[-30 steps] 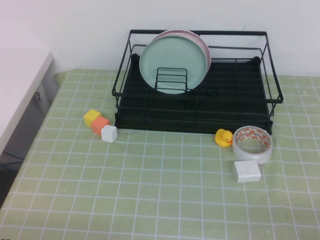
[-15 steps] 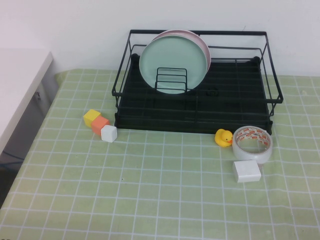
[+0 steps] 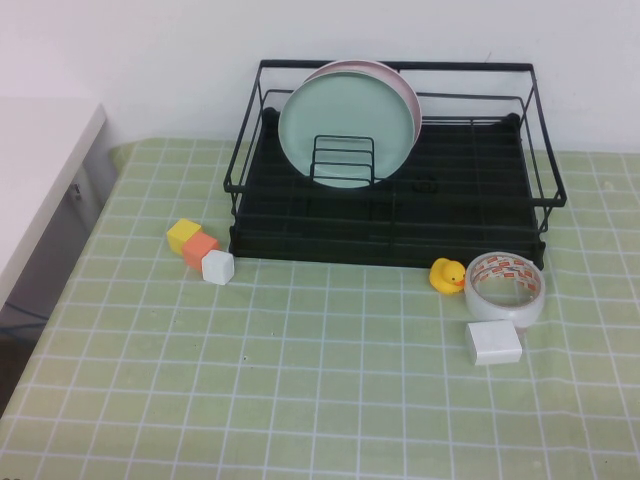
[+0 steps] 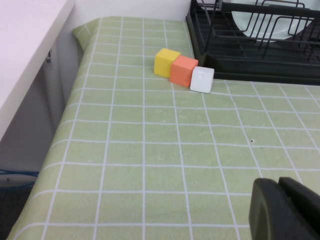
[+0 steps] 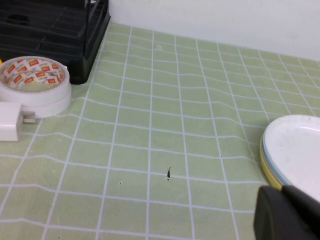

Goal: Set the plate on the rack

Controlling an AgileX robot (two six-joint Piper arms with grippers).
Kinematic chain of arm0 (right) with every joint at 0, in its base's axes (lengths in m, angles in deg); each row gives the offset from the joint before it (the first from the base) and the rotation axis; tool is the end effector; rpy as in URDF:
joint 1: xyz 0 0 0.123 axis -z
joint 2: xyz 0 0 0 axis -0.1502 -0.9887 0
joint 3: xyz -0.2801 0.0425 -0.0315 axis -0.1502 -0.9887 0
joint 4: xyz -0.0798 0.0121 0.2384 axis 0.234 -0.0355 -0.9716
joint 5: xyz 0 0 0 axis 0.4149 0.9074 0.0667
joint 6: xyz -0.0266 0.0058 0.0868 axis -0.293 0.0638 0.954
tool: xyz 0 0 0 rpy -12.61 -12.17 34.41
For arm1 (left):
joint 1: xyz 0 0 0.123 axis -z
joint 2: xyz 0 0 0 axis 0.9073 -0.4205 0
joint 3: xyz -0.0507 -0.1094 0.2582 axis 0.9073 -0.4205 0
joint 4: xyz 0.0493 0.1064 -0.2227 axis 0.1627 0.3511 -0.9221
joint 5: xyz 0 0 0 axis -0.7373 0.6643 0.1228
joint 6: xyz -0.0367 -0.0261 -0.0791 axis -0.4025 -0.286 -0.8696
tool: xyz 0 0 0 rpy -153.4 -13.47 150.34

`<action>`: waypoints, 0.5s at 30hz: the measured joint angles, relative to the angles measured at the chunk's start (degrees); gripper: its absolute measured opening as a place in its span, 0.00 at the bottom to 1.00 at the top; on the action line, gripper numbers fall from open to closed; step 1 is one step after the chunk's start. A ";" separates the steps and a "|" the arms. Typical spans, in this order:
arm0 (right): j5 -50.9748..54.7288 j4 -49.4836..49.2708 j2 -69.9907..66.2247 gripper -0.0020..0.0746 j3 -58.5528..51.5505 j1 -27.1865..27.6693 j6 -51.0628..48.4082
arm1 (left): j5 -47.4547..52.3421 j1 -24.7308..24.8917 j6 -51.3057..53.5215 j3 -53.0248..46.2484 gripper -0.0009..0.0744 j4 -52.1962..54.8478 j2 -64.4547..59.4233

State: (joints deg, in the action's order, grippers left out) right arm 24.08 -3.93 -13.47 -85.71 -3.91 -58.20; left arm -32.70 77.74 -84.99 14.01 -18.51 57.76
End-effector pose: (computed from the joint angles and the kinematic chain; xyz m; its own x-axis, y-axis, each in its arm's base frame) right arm 0.0521 -0.0112 0.1761 -0.2878 -0.1791 -0.9408 0.0973 0.9718 -0.2147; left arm 0.0528 -0.0118 0.1795 -0.2547 -0.0987 -0.9620 0.1818 0.9722 -0.1479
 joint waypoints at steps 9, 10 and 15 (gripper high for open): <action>0.00 0.00 0.00 0.03 0.00 0.00 0.00 | 0.00 0.00 0.14 0.00 0.01 0.00 0.00; 0.00 0.00 0.00 0.03 0.00 0.00 0.00 | 0.00 0.00 0.14 0.00 0.01 0.00 0.00; 0.00 0.00 0.00 0.03 0.00 0.00 0.00 | 0.00 0.00 0.14 0.00 0.01 0.00 0.00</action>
State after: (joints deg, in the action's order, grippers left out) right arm 24.08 -3.93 -13.47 -85.71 -3.91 -58.20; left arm -32.70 77.74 -84.85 14.01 -18.51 57.76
